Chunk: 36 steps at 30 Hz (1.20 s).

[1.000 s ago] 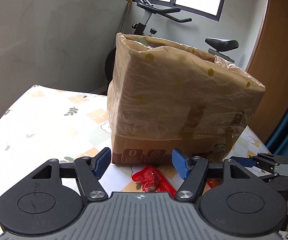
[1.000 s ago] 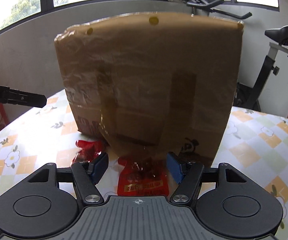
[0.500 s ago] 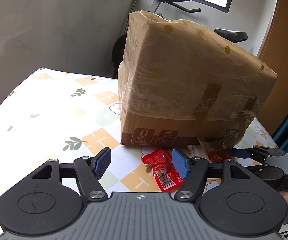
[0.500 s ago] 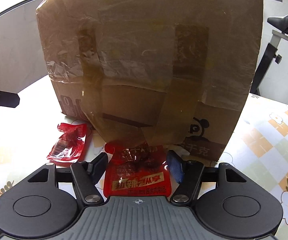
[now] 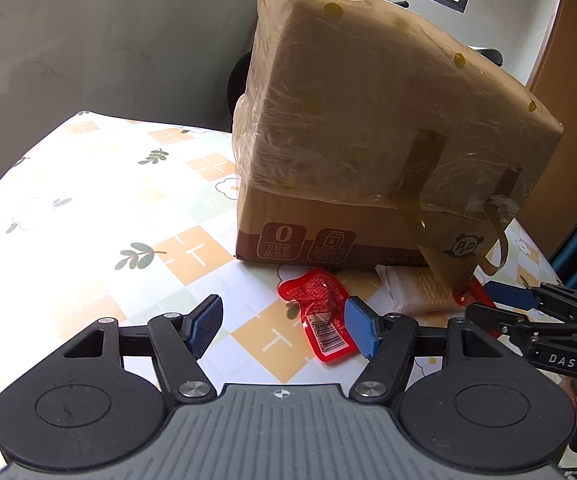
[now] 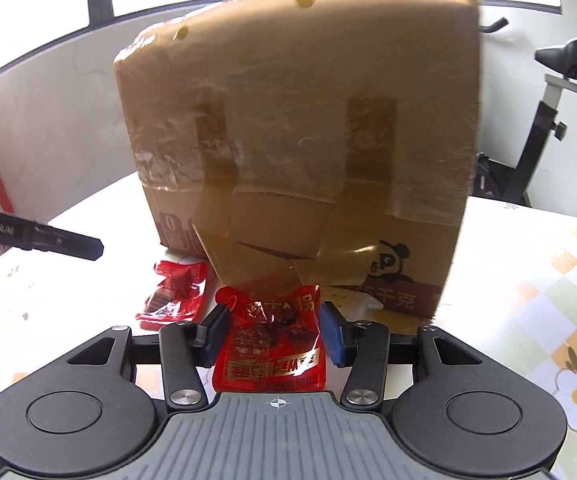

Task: Organize snacks
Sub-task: 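Close left tool on the red packet while right tool grasps the red jerky packet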

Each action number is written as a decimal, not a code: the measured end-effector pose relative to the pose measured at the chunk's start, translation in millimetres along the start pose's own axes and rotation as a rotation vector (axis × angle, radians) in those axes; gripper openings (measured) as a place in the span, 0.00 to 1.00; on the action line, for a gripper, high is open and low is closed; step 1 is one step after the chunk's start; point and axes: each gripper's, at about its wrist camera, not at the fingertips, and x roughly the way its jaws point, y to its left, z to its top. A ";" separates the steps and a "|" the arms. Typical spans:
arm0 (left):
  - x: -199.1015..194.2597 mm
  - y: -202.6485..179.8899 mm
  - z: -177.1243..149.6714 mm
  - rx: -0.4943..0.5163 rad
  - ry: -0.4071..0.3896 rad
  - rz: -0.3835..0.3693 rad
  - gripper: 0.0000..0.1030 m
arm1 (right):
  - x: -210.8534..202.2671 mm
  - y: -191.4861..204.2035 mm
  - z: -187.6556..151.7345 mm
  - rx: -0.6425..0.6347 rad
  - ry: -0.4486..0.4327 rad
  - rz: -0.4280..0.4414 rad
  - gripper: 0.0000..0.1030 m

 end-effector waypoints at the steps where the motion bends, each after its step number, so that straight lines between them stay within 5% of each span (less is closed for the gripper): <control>1: 1.4 -0.5 -1.3 -0.005 0.004 -0.001 0.67 | -5.0 -4.2 -2.0 0.012 -0.008 -0.005 0.44; 12: 29.7 -25.4 -7.9 -0.027 0.024 0.011 0.68 | -20.7 -50.8 -32.0 0.168 -0.027 -0.119 0.44; 32: 105.8 -78.9 1.2 0.037 0.037 0.214 0.68 | -23.9 -60.9 -46.2 0.245 -0.083 -0.094 0.44; 36: 102.0 -81.8 -4.0 0.051 0.025 0.212 0.60 | -25.6 -61.0 -47.4 0.243 -0.097 -0.099 0.44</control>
